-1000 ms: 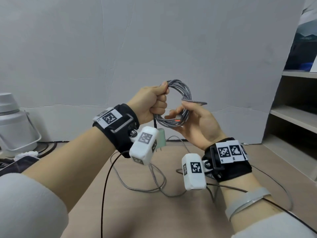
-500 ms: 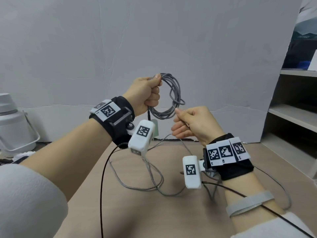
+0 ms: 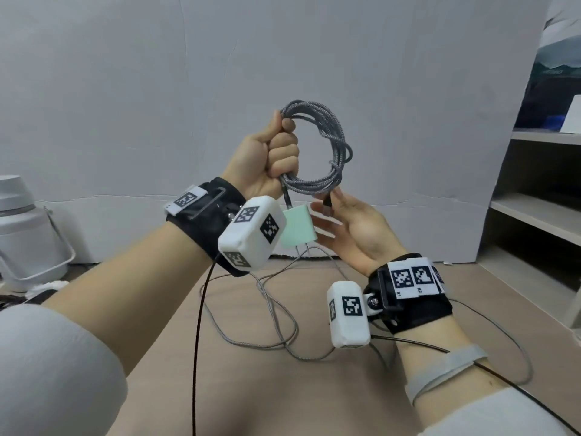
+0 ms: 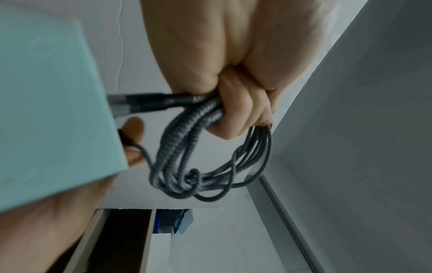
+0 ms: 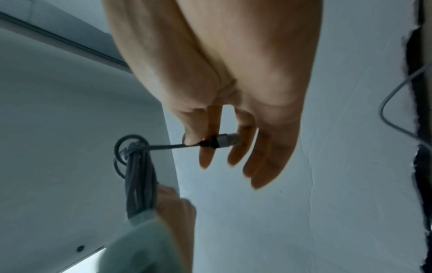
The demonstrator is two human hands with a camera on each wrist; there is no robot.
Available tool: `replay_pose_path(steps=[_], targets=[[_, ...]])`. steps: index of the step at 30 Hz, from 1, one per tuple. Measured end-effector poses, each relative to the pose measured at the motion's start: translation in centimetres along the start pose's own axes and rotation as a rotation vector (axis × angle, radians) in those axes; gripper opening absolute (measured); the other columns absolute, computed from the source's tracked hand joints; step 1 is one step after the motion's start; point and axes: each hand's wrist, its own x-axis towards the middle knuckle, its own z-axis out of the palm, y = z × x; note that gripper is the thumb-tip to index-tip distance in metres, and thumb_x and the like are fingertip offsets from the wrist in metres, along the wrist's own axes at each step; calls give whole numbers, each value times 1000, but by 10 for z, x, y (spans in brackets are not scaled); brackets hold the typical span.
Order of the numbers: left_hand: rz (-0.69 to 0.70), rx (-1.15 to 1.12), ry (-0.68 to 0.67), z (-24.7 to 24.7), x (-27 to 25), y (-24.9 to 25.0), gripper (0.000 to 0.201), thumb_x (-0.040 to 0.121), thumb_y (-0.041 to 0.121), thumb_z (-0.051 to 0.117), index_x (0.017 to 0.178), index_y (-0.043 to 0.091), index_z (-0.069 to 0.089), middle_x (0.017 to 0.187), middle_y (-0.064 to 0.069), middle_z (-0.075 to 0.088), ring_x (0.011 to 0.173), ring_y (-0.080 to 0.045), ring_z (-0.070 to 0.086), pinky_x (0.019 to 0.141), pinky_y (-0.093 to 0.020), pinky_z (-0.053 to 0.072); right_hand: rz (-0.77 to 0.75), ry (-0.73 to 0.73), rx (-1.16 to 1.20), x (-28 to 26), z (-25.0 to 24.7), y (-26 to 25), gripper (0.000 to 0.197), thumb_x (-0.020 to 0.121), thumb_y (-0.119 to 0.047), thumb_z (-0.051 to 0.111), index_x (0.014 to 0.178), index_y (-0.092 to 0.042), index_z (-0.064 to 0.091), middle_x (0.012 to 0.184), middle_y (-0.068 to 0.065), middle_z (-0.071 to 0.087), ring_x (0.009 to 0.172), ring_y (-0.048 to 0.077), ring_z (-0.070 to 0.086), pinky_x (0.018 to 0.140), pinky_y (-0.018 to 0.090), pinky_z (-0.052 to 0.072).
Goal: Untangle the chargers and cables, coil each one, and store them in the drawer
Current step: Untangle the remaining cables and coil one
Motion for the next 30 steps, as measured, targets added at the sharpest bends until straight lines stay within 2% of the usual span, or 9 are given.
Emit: replay_pose_path(steps=[3,5,9,13,17,20,24,27,30], targets=[[-13,-28,-9,2,-3,-9,44,109,36,35,78,9,52,60,12,14,43,-3,10,29,-20,17,-54,79,-65,-5,9,-5,16,103,-27,55,99,-16,66,84,2,54,77,19,50,71,34,50],[-18,4,-1,5,-8,-15,45,109,37,34,78,10,52,60,12,13,43,-3,9,30,-20,15,-62,87,-76,-11,12,-9,15,104,-21,50,105,-11,62,77,1,48,67,16,44,64,29,46],[40,67,44,18,-20,-24,42,109,37,33,78,13,48,59,11,10,44,-5,7,30,-20,15,-56,94,-30,-32,21,-15,17,106,-12,45,114,-5,57,76,9,54,63,20,54,65,33,50],[80,187,80,29,-32,-34,38,109,38,35,79,16,45,47,10,21,42,-4,8,29,-15,16,-72,66,30,-58,23,-25,27,105,-8,43,112,2,67,97,18,73,92,34,70,92,43,55],[122,311,124,42,-43,-57,37,109,37,35,79,18,43,48,11,23,35,-1,20,30,-14,17,-10,16,58,-92,12,-36,40,99,-19,35,114,1,66,122,21,69,124,38,60,93,40,47],[164,338,169,57,-49,-79,36,109,37,37,79,18,42,49,11,23,36,-1,19,31,-14,17,-4,-22,68,-122,3,-46,38,92,-31,41,104,-3,65,126,22,66,115,33,63,92,41,41],[169,395,148,86,-54,-119,35,109,36,38,80,16,42,50,10,22,37,-2,18,33,-15,20,-56,136,28,-148,-10,-49,14,92,-23,64,92,-10,69,102,12,69,102,28,62,83,37,44],[130,372,82,106,-56,-148,35,108,36,39,80,15,43,53,8,20,41,-5,18,38,-16,22,-131,279,111,-169,-26,-55,17,93,-14,65,81,-13,77,87,7,71,83,19,63,74,30,46],[87,312,46,122,-55,-177,36,108,35,38,80,14,44,57,7,19,44,-7,20,42,-18,26,-192,309,228,-197,-45,-68,19,97,-19,60,86,-14,75,81,2,65,72,12,58,72,27,40]])
